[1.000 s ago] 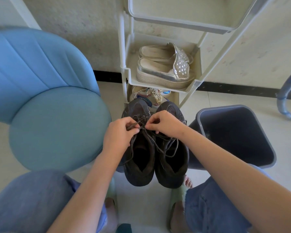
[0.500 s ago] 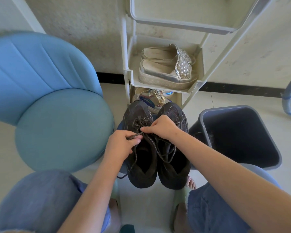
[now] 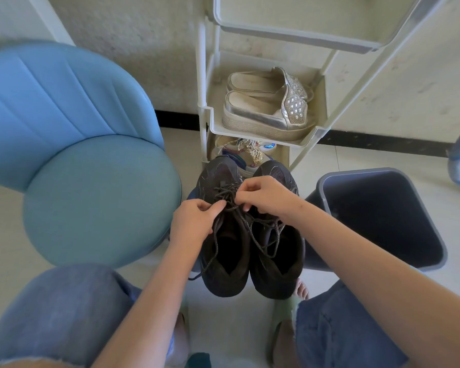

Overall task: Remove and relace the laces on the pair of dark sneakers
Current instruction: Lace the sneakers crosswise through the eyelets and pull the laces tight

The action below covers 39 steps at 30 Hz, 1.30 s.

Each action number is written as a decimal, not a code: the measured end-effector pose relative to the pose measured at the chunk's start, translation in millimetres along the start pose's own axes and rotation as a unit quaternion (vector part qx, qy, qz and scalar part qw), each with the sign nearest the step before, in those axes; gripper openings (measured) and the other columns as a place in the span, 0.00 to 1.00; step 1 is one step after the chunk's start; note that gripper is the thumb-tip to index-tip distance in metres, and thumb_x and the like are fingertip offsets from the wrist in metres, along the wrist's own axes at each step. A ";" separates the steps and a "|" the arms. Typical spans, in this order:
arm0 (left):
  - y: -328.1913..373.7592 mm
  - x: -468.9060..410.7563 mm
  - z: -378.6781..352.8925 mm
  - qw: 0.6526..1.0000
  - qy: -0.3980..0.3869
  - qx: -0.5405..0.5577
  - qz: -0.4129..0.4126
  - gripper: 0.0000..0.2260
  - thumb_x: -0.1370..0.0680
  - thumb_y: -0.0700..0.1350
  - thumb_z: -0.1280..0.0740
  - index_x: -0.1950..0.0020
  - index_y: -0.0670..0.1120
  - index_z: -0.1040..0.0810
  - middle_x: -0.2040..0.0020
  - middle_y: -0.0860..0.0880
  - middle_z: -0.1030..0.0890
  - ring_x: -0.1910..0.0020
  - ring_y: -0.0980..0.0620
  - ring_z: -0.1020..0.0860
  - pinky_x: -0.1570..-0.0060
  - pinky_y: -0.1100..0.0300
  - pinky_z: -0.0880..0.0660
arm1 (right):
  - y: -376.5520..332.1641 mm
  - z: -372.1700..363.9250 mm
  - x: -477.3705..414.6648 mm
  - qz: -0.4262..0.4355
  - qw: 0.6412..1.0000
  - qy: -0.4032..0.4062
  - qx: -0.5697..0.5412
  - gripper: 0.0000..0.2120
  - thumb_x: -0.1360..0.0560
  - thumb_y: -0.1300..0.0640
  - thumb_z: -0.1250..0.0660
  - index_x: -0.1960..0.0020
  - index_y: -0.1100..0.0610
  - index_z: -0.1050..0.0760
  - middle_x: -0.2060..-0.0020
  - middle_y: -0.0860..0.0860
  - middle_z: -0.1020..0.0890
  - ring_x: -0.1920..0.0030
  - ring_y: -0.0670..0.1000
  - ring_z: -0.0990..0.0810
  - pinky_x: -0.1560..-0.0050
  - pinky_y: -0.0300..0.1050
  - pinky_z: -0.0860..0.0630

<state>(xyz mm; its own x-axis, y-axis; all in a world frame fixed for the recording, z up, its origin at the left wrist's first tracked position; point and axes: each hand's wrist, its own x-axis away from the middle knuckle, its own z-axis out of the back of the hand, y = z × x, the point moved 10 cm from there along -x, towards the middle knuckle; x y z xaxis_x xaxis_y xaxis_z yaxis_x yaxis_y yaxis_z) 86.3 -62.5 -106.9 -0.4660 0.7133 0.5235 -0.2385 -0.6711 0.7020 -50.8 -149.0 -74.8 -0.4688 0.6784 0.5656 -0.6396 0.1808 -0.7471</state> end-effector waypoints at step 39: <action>21.5 -28.6 -19.5 0.959 -0.063 -0.277 0.014 0.24 0.31 0.55 0.27 0.43 0.41 0.23 0.52 0.45 0.22 0.52 0.43 0.22 0.58 0.56 0.26 | 30.1 -5.1 -6.2 -0.122 0.989 -0.042 -0.071 0.04 0.26 0.61 0.32 0.59 0.60 0.23 0.68 0.55 0.21 0.64 0.51 0.26 0.77 0.34 0.40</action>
<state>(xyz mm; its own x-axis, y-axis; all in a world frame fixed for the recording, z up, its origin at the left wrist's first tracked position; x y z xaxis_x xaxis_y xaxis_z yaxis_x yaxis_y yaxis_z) 77.8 -101.3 -116.2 -0.3811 0.6886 0.6170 -0.6596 -0.6701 0.3405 -64.0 -144.2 -102.5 -0.3638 0.5427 0.7571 -0.6503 0.4340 -0.6236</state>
